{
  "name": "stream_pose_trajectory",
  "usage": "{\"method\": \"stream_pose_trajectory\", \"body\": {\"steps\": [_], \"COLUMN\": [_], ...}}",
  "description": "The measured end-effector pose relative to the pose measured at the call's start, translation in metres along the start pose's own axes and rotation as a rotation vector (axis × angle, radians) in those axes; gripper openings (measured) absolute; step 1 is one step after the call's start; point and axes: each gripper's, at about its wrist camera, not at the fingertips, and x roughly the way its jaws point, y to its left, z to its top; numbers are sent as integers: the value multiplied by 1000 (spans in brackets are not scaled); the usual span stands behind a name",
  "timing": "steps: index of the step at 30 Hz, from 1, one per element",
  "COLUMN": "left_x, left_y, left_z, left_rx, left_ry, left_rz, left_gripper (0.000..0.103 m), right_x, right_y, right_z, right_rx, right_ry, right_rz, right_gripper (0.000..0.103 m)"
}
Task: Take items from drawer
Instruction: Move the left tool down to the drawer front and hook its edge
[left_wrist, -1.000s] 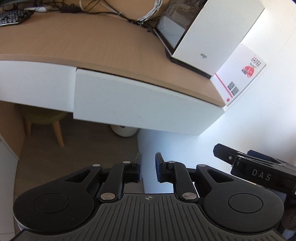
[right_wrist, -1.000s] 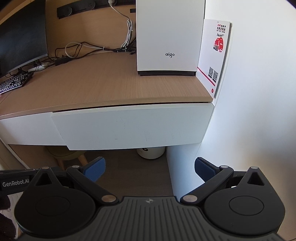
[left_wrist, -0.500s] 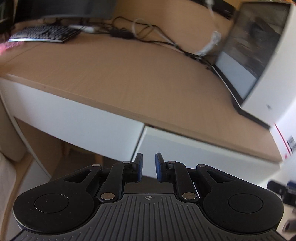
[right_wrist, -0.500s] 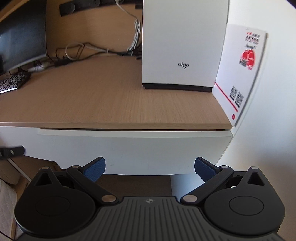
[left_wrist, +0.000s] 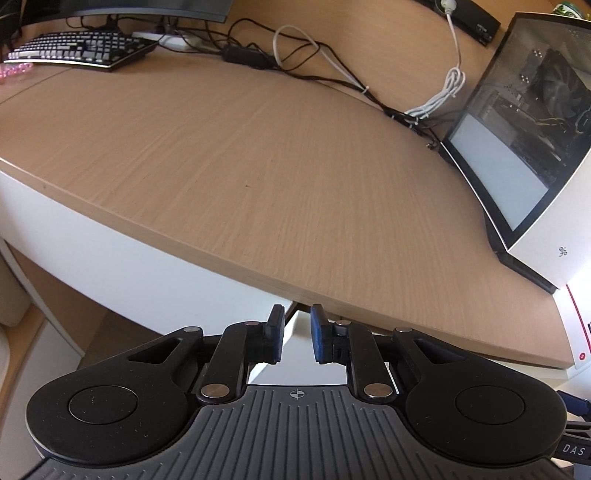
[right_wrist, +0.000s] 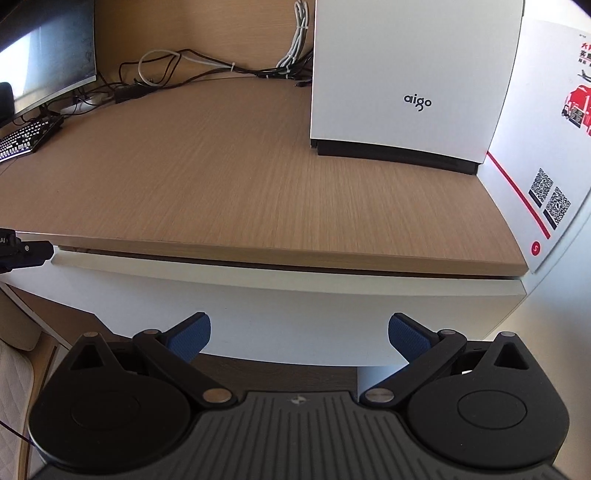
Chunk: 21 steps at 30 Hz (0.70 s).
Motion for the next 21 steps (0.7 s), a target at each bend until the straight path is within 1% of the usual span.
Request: {"method": "stream_pose_trajectory", "body": {"steps": [4, 8, 13, 16, 18, 21], "left_x": [7, 10, 11, 12, 12, 11], "left_y": [0, 0, -1, 0, -5, -13], "left_z": [-1, -5, -7, -9, -8, -7], "left_rx": [13, 15, 6, -10, 12, 76], "left_ry": [20, 15, 6, 16, 28, 48], "left_rz": [-25, -43, -55, -61, -51, -39], "left_gripper": [18, 30, 32, 38, 41, 45], "right_x": [3, 6, 11, 14, 14, 17], "right_y": [0, 0, -1, -1, -1, 0], "right_z": [1, 2, 2, 3, 5, 9], "right_rx": [-7, -14, -21, -16, -9, -16], "right_ry": [-2, -12, -10, -20, -35, -60], "right_rz": [3, 1, 3, 8, 18, 26], "right_gripper": [102, 102, 102, 102, 102, 102]}}
